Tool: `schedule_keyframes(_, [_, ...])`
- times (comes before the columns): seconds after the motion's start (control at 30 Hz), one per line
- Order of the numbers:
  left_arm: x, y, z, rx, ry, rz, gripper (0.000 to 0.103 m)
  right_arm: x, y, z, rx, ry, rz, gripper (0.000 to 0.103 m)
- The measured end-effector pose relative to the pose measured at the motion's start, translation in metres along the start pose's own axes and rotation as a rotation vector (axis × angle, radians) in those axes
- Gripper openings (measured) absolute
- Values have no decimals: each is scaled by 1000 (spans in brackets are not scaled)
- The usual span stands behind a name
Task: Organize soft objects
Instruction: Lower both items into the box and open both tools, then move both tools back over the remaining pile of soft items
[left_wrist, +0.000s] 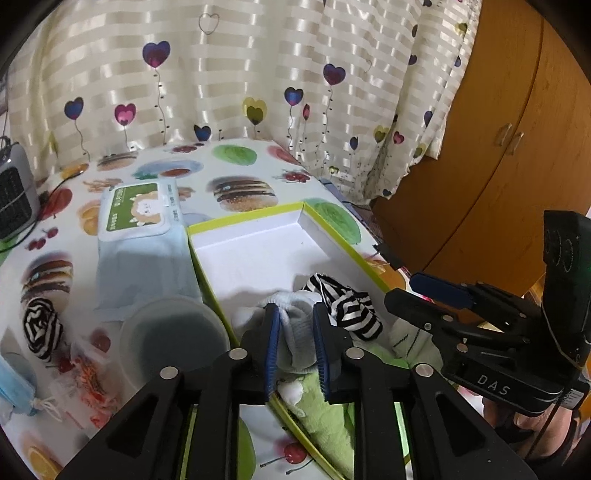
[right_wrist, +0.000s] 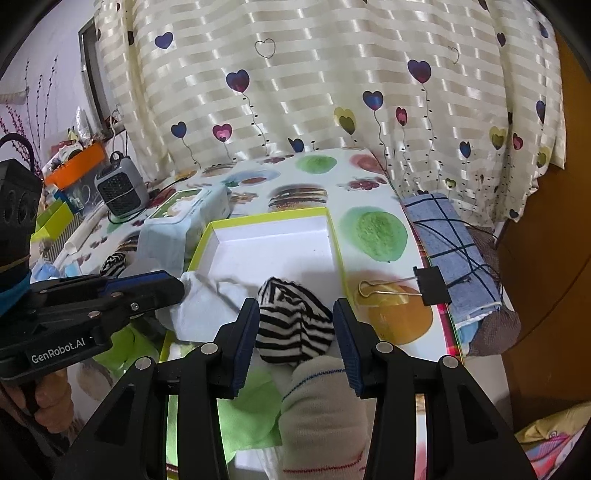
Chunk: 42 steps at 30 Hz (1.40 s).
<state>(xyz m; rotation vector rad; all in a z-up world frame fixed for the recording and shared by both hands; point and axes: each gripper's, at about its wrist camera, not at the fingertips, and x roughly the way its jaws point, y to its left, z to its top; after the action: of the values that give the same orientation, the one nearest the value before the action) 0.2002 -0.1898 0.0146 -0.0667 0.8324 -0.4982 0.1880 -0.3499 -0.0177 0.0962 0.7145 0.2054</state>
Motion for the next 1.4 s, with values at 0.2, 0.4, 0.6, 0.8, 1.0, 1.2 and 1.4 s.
schedule_keyframes(0.2, [-20, -5, -2, 22, -42, 2, 23, -9, 6, -2, 2, -16, 13, 43])
schedule_keyframes(0.4, [-39, -6, -9, 23, -65, 9, 23, -24, 21, -7, -10, -28, 14, 43])
schedule_keyframes(0.6, [-62, -7, -16, 15, -96, 13, 23, -42, 39, -12, -39, -40, 13, 43])
schedule_keyframes(0.8, [-89, -9, -27, 7, -129, 18, 23, -52, 62, -20, -89, -22, 24, 43])
schedule_keyframes(1.0, [-112, -1, -42, -10, -151, 43, 23, -67, 78, -21, -97, -59, 41, 43])
schedule_keyframes(1.2, [-126, 12, -58, -39, -153, 76, 23, -68, 97, -25, -136, -57, 70, 47])
schedule_keyframes(1.4, [-132, 25, -70, -66, -145, 103, 23, -67, 109, -30, -147, -52, 87, 57])
